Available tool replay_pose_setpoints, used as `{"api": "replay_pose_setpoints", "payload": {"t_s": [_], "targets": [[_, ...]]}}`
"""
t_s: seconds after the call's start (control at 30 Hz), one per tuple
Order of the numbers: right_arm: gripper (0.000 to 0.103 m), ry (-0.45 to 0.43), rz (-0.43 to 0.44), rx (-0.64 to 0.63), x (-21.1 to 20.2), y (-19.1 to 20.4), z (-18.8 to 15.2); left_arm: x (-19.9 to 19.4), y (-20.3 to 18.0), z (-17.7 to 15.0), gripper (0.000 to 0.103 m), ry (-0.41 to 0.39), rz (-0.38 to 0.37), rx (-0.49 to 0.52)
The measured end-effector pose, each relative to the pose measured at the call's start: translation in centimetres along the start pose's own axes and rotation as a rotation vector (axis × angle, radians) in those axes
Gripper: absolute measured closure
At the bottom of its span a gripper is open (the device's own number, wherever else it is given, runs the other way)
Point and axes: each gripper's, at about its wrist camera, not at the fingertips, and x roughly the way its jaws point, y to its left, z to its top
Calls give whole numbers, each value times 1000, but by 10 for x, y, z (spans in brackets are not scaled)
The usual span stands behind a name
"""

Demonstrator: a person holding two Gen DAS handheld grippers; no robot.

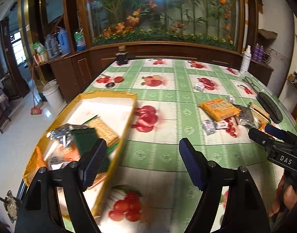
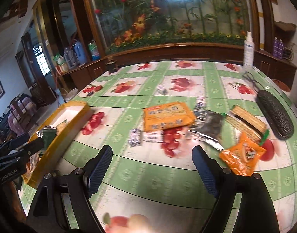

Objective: Organize snacks
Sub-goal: 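Open both grippers and move them back to the snack pile, then grasp the small wrapped candy with the left gripper while the right grasps the orange cartoon bag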

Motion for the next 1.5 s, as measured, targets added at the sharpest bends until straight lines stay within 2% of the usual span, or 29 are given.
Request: {"api": "replay_pose_setpoints", "payload": {"t_s": [0.17, 0.47, 0.7, 0.83, 0.93, 1.07, 1.17, 1.2, 1.23, 1.27, 1.3, 1.33, 1.43, 1.5], "targets": [[17, 14, -34, 58, -8, -41, -6, 9, -30, 8, 26, 13, -56, 30], [17, 45, -69, 74, -7, -77, -12, 50, -80, 16, 26, 87, -122, 101], [16, 86, -120, 93, 4, -105, -11, 89, -96, 20, 26, 155, -135, 87], [13, 130, -152, 65, 21, -114, -6, 104, -102, 24, 26, 171, -142, 92], [9, 191, -152, 32, 39, -116, -3, 115, -105, 24, 26, 190, -154, 95], [7, 207, -154, -4, 48, -112, 0, 130, -105, 21, 26, 228, -158, 87], [18, 202, -161, -23, 47, -108, 0, 132, -104, 19, 25, 218, -165, 81], [30, 197, -166, -30, 45, -107, -1, 132, -104, 20, 26, 219, -167, 83], [45, 190, -172, -34, 44, -106, 0, 132, -104, 20, 30, 216, -167, 84], [47, 189, -177, -31, 43, -106, 0, 131, -104, 20, 34, 209, -170, 85], [54, 184, -172, -25, 42, -106, 0, 130, -104, 20, 44, 204, -171, 89], [57, 181, -165, -16, 40, -108, 0, 130, -105, 21, 56, 201, -170, 96], [63, 177, -154, -1, 37, -108, -1, 127, -107, 22, 82, 198, -174, 120], [66, 172, -146, 8, 34, -108, -2, 126, -107, 21, 86, 200, -177, 127]]}}
